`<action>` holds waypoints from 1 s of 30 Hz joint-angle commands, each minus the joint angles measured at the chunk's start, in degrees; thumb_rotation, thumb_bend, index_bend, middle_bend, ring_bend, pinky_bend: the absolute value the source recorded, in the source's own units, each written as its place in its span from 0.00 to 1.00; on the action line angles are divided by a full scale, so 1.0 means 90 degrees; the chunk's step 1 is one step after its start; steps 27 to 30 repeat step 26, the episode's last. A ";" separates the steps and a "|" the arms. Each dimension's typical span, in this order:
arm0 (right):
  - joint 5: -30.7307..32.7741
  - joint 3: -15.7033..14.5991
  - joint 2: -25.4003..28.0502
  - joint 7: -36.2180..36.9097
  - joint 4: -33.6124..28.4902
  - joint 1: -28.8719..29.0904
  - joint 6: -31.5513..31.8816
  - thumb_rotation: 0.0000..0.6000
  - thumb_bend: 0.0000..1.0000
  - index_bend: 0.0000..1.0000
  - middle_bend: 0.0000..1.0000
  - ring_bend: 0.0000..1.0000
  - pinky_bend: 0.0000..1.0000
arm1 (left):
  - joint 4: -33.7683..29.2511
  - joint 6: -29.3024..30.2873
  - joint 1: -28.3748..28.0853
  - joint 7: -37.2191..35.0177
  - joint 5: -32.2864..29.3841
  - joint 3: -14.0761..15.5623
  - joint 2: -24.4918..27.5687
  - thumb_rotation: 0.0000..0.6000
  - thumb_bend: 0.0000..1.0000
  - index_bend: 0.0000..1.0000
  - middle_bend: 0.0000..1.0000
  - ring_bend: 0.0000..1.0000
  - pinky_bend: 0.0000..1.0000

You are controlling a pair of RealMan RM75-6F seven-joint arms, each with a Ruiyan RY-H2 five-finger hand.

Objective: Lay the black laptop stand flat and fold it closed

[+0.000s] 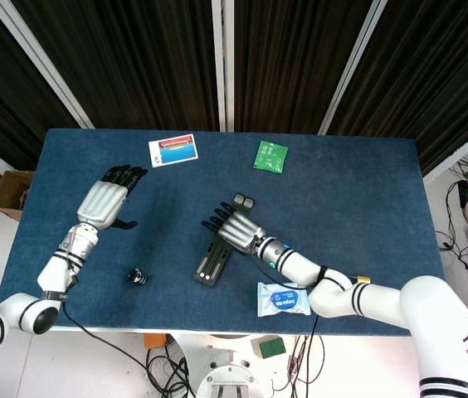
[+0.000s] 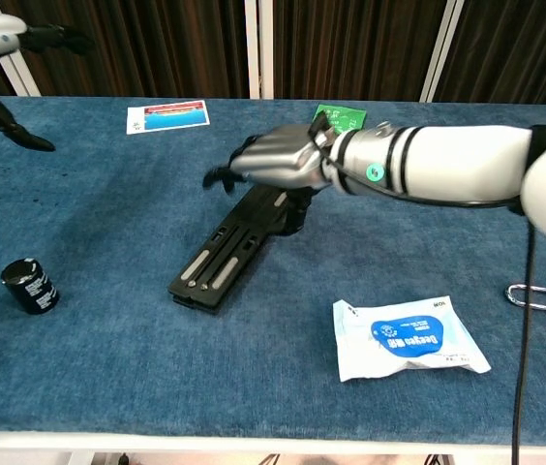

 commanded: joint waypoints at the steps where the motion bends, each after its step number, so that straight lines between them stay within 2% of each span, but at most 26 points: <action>1: 0.0332 -0.0048 0.1054 -0.0270 -0.1267 -0.0917 0.1226 1.00 0.33 0.00 0.08 0.00 0.00 | -0.0133 0.0297 0.0279 -0.0026 0.0061 0.0097 0.0321 1.00 0.09 0.07 0.07 0.04 0.09; 5: 0.0409 -0.0221 0.2115 -0.0459 -0.2526 -0.1909 0.2579 1.00 0.33 0.00 0.10 0.00 0.00 | -0.0142 0.0923 0.0754 -0.0019 0.0255 0.0260 0.0672 1.00 0.09 0.07 0.07 0.04 0.09; 8: 0.0147 -0.0474 0.2838 -0.0318 -0.3185 -0.2712 0.3623 1.00 0.33 0.00 0.12 0.00 0.00 | -0.0168 0.1477 0.1210 -0.0117 0.0382 0.0411 0.0880 1.00 0.09 0.07 0.07 0.04 0.09; 11: -0.0147 -0.0758 0.3379 0.0041 -0.3411 -0.3456 0.4485 1.00 0.33 0.00 0.13 0.00 0.00 | -0.0182 0.1945 0.1649 -0.0344 0.0574 0.0608 0.1068 1.00 0.09 0.07 0.07 0.04 0.09; 15: -0.0372 -0.1083 0.3829 0.1080 -0.3325 -0.4480 0.5446 1.00 0.33 0.00 0.14 0.00 0.01 | -0.0039 0.2728 0.2334 -0.0712 0.0918 0.0905 0.1210 1.00 0.09 0.08 0.08 0.04 0.09; 22: -0.0746 -0.1389 0.3786 0.2406 -0.2660 -0.5456 0.6059 1.00 0.33 0.00 0.14 0.00 0.01 | -0.0151 0.3981 0.3354 -0.0703 0.1486 0.1333 0.1169 1.00 0.09 0.09 0.09 0.04 0.09; 25: -0.0872 -0.1391 0.3730 0.2592 -0.2513 -0.5604 0.6075 1.00 0.33 0.00 0.14 0.00 0.01 | -0.0342 0.4106 0.3603 -0.0437 0.1573 0.1478 0.1176 1.00 0.09 0.09 0.09 0.04 0.09; 30: -0.0906 -0.1386 0.3721 0.2597 -0.2504 -0.5629 0.6062 1.00 0.33 0.00 0.14 0.00 0.01 | -0.0415 0.4107 0.3655 -0.0364 0.1559 0.1494 0.1183 1.00 0.09 0.09 0.09 0.04 0.09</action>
